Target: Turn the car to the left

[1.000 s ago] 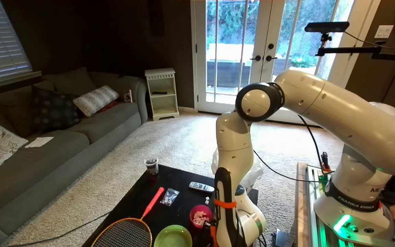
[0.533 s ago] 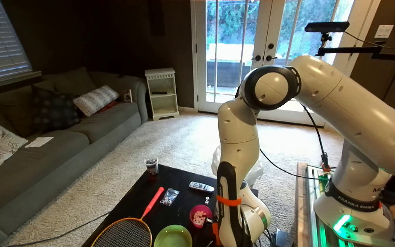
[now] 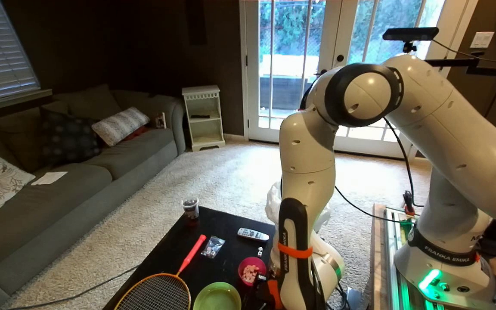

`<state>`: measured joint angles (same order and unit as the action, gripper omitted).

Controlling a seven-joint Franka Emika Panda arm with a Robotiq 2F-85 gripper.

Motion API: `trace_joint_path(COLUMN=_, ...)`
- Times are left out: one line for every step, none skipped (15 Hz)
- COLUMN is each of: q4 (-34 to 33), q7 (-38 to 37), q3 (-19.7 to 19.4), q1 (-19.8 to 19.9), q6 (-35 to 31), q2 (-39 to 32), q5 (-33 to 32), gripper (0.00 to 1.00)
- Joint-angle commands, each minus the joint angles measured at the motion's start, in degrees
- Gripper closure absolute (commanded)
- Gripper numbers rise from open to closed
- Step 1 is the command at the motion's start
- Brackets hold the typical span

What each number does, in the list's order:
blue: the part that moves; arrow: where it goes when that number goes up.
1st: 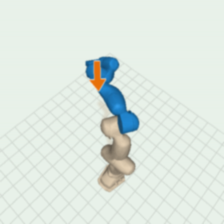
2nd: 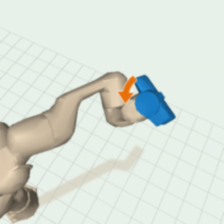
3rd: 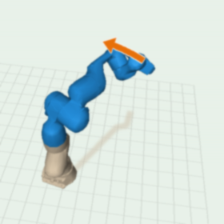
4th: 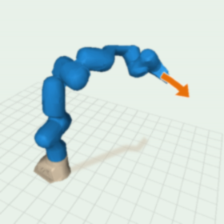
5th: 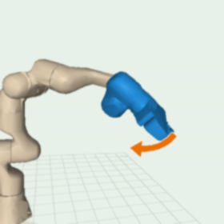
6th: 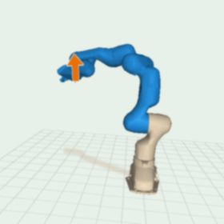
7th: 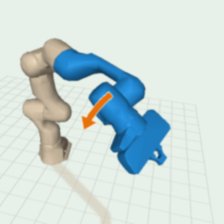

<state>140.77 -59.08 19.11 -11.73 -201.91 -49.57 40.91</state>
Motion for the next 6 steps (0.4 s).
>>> trace_joint_path(q4=0.4, q7=-0.8, q3=-0.9, q1=-1.4, q6=0.7, q2=1.0, q5=-0.2, gripper=0.0)
trace_joint_path(q4=0.7, q7=-0.7, q3=-1.0, q1=-2.0, q6=0.9, q2=1.6, q5=0.2, gripper=0.0)
trace_joint_path(q4=1.0, q7=-0.7, q3=-1.1, q1=-2.4, q6=1.0, q2=2.0, q5=0.4, gripper=0.0)
trace_joint_path(q4=1.1, q7=-0.7, q3=-1.1, q1=-2.5, q6=1.0, q2=2.2, q5=0.5, gripper=0.0)
trace_joint_path(q4=1.3, q7=-0.7, q3=-1.2, q1=-2.5, q6=1.1, q2=2.3, q5=0.5, gripper=0.0)
trace_joint_path(q4=1.4, q7=-0.7, q3=-1.2, q1=-2.5, q6=1.1, q2=2.3, q5=0.5, gripper=0.0)
